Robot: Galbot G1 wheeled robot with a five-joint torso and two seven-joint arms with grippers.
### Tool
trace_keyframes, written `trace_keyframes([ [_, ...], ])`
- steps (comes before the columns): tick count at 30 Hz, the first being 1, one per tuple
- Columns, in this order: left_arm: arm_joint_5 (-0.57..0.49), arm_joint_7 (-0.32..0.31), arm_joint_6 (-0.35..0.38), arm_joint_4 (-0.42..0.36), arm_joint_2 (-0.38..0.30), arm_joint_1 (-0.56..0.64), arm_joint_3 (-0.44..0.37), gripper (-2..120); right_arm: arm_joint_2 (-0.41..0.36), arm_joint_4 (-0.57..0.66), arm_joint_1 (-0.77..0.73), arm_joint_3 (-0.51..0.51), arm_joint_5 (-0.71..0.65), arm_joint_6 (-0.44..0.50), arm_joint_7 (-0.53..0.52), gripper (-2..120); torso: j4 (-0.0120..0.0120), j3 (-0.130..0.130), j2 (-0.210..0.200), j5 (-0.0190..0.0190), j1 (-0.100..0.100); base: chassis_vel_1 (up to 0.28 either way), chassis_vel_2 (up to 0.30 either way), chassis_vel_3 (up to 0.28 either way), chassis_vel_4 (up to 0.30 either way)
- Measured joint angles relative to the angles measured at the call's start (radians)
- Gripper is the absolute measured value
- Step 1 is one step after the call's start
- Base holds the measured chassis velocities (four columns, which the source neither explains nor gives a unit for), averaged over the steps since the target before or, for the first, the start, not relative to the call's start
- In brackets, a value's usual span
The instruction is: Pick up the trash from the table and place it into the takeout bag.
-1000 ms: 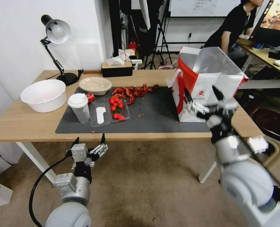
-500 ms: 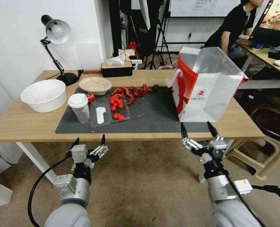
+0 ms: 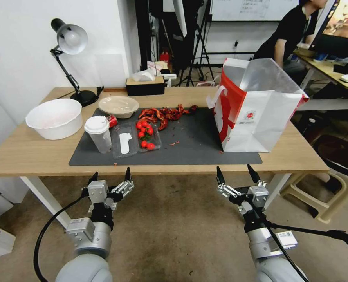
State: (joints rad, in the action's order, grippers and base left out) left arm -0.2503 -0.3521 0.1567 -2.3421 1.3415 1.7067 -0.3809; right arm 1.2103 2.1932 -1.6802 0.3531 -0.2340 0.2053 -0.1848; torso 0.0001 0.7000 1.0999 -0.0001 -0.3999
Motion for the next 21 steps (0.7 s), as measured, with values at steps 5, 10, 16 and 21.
trace_keyframes([
  [5,0.0,0.0,0.0,-0.002,0.0,0.001,0.0,100,0.002,-0.002,-0.002,-0.004,0.0,-0.002,0.0,100,0.0,0.0,0.0,0.0,0.0,0.0,0.0,0.0,0.0],
  [10,0.0,-0.001,0.0,-0.004,-0.001,0.002,-0.001,100,0.011,-0.01,-0.009,-0.016,0.007,-0.004,0.0,100,-0.0001,0.0,0.0,0.0001,0.0,0.0,0.0,0.0,0.0],
  [16,0.0,-0.001,0.0,-0.007,-0.002,0.006,-0.002,100,0.016,-0.016,-0.01,-0.029,0.01,-0.015,-0.001,100,-0.0001,0.0,0.0,0.0,0.0,0.0,0.0,0.0,0.0],
  [21,0.0,-0.002,0.0,-0.011,-0.001,0.008,-0.001,100,0.022,-0.022,-0.015,-0.034,0.019,-0.012,0.005,100,-0.0001,0.0,0.0,0.0,0.0,0.0,0.0,0.0,0.0],
])
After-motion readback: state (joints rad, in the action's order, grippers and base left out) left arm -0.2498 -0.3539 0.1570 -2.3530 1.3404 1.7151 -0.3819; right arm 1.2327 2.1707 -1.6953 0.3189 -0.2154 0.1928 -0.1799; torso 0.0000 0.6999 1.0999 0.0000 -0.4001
